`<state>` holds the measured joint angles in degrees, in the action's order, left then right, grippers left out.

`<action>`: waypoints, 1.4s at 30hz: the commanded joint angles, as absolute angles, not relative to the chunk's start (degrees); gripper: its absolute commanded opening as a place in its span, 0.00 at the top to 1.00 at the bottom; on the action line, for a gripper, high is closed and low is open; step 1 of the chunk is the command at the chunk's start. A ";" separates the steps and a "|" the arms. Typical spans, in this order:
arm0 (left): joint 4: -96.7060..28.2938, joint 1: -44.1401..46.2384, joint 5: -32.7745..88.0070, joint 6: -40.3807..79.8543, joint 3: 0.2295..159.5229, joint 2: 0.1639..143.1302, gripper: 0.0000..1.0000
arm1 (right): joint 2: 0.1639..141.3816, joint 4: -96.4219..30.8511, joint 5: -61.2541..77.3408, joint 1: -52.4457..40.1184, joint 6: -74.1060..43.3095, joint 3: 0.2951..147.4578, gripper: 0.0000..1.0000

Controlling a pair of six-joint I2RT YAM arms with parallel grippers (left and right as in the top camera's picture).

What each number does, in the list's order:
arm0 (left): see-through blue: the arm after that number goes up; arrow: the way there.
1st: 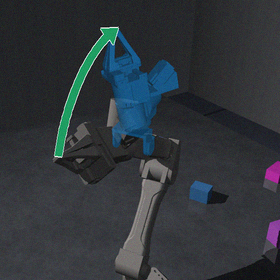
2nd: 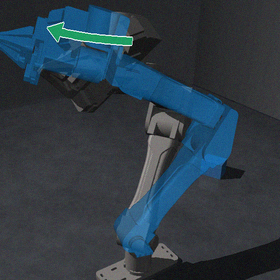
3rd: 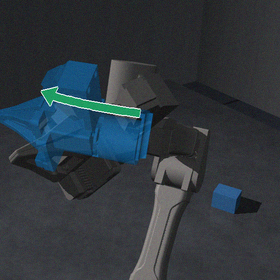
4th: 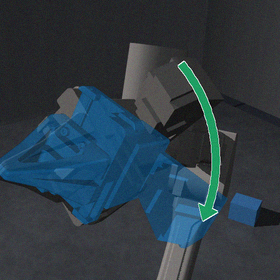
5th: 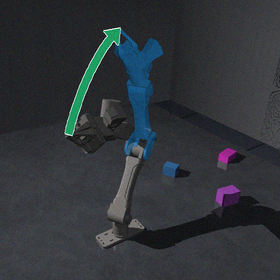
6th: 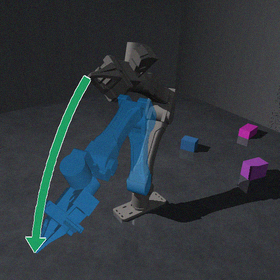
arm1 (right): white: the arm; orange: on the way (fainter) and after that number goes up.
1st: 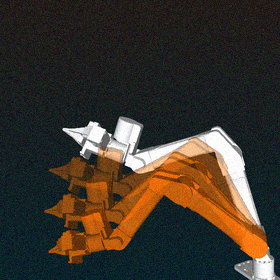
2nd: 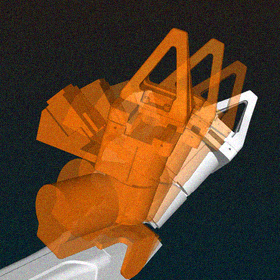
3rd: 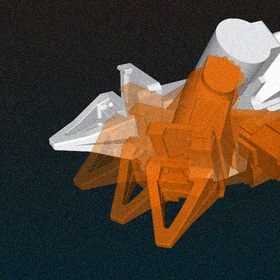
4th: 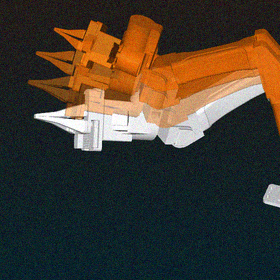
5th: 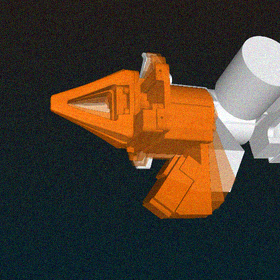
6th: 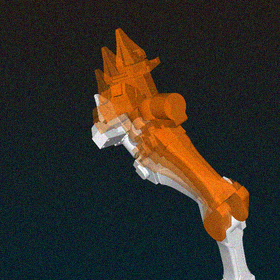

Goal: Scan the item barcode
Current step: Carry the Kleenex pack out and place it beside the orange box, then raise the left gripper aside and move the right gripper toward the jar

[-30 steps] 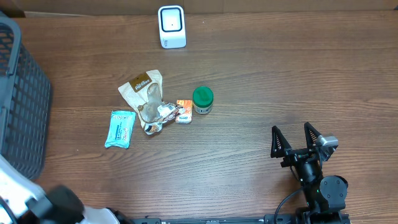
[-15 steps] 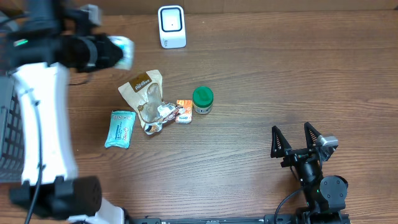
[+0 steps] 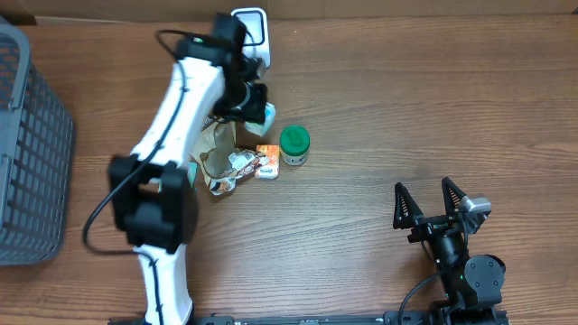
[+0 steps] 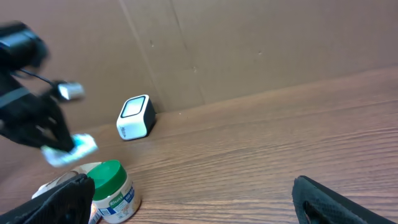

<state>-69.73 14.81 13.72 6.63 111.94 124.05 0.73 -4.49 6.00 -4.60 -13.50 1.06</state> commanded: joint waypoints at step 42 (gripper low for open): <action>-81.12 1.28 23.46 2.96 111.72 103.28 0.02 | 0.16 -4.82 -0.38 -4.82 -13.02 0.47 0.00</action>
